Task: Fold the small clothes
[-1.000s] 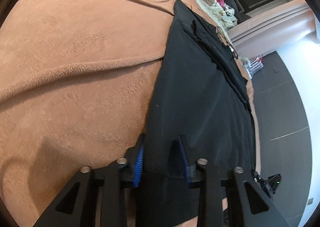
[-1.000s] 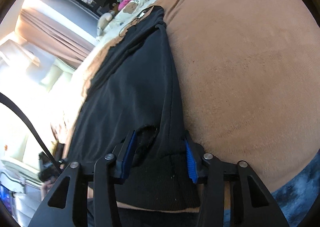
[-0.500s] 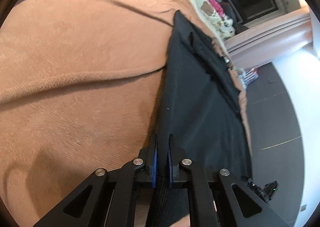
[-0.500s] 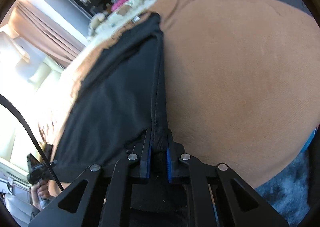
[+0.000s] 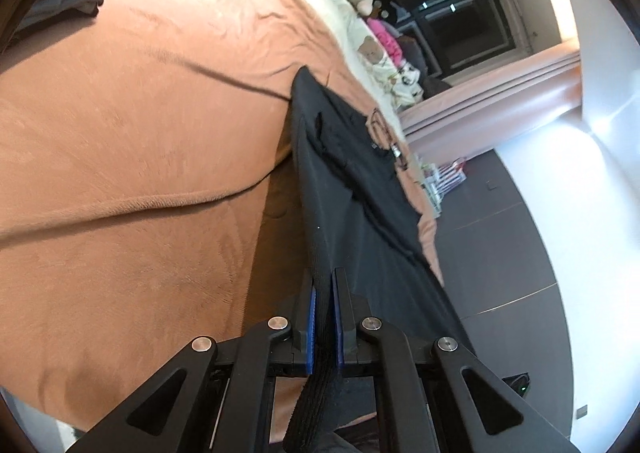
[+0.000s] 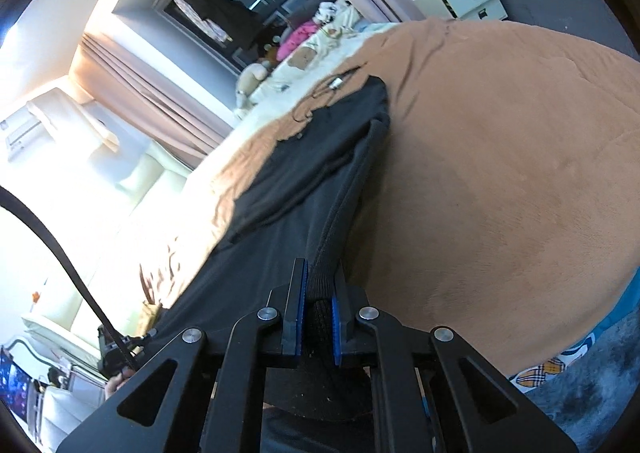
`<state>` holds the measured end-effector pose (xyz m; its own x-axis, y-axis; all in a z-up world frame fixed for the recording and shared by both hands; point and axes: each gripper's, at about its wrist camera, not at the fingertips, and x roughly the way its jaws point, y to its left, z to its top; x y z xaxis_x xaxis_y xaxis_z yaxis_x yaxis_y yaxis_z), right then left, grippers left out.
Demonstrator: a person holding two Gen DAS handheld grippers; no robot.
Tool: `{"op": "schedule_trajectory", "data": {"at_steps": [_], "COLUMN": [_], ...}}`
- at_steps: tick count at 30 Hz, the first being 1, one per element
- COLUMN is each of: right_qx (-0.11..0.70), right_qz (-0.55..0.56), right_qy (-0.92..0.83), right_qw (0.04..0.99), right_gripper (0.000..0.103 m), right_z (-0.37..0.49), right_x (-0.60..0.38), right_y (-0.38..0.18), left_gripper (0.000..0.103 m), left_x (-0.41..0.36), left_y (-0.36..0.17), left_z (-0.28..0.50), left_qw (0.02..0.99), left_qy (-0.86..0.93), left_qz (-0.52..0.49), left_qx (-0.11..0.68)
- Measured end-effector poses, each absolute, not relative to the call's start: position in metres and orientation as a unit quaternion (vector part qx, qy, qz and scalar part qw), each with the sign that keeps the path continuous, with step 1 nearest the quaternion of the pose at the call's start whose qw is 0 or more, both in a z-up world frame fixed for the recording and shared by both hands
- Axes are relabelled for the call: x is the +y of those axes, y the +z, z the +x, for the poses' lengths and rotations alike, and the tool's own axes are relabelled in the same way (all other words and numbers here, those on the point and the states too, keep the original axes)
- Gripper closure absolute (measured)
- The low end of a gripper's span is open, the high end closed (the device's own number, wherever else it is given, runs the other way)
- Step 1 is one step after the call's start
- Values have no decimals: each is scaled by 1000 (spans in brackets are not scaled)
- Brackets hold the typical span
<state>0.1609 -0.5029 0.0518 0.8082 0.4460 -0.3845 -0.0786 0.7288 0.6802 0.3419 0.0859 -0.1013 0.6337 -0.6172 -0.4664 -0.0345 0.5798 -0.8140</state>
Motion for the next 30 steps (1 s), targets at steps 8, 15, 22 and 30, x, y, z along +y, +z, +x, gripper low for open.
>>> {"op": "schedule_trajectory", "data": {"at_steps": [8, 15, 22, 30], "right_qx": [243, 226, 206, 177], "right_qz": [364, 357, 354, 351], "right_qy": [170, 188, 197, 220], "right_qw": [883, 887, 891, 893], "right_gripper": [96, 96, 96, 96], "right_z": [127, 108, 119, 104], "right_x": [-515, -523, -520, -523], "right_y": [72, 67, 60, 62], "left_gripper": [100, 101, 101, 101], "left_x": [106, 113, 126, 139], "left_y": [-73, -56, -38, -7], "left_z": [312, 294, 275, 244], "left_qw": [801, 801, 804, 812], "left_qy": [-198, -213, -226, -245], "left_qz": [-448, -458, -467, -466], "left_qx": [345, 320, 289, 253]}}
